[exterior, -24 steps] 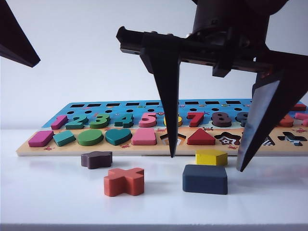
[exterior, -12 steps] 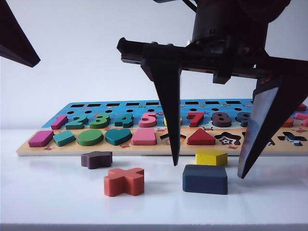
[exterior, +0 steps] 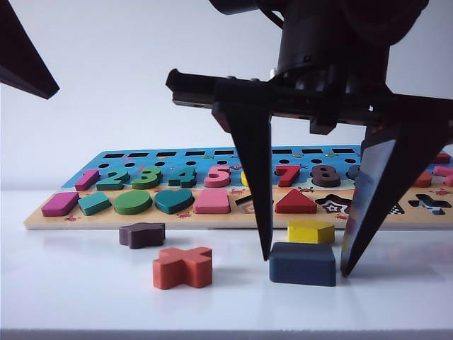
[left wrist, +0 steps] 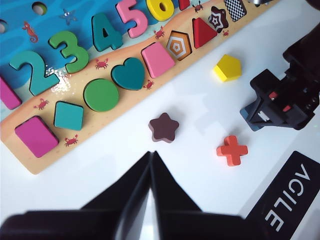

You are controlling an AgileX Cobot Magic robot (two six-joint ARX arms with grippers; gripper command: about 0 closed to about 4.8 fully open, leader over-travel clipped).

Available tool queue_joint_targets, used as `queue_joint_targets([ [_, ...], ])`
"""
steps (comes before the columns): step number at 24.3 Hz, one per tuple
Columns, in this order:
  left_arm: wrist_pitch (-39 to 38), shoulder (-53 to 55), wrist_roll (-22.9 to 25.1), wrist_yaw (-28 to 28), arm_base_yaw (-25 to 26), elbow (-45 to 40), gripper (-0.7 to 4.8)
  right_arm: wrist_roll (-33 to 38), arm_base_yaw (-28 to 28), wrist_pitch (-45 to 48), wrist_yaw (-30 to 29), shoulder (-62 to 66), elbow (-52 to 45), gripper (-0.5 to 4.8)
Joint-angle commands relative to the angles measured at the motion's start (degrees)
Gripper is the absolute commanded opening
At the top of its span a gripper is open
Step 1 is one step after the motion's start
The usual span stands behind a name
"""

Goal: Insert the cube into the slot.

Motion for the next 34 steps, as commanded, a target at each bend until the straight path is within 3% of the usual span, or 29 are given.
queue_joint_targets([
  [1, 0.83, -0.02, 0.04, -0.13, 0.07, 0.26, 0.10, 0.37, 0.13, 0.42, 0.44, 0.22, 0.13, 2.16],
  [11, 0.85, 0.00, 0.04, -0.11, 0.07, 0.26, 0.10, 0.17, 0.13, 0.39, 0.44, 0.22, 0.13, 1.22],
  [22, 0.85, 0.00, 0.04, -0.11, 0.07, 0.26, 0.10, -3.43, -1.18, -0.02, 1.18, -2.23, 0.31, 1.01],
  [28, 0.85, 0.00, 0.04, -0.11, 0.07, 0.26, 0.10, -10.86, -2.58, 0.11, 8.07, -7.19, 0.31, 0.92],
  [34, 0.85, 0.00, 0.04, -0.11, 0.07, 0.26, 0.10, -15.56, -4.28, -0.04, 18.75, -10.64, 0.28, 0.84],
])
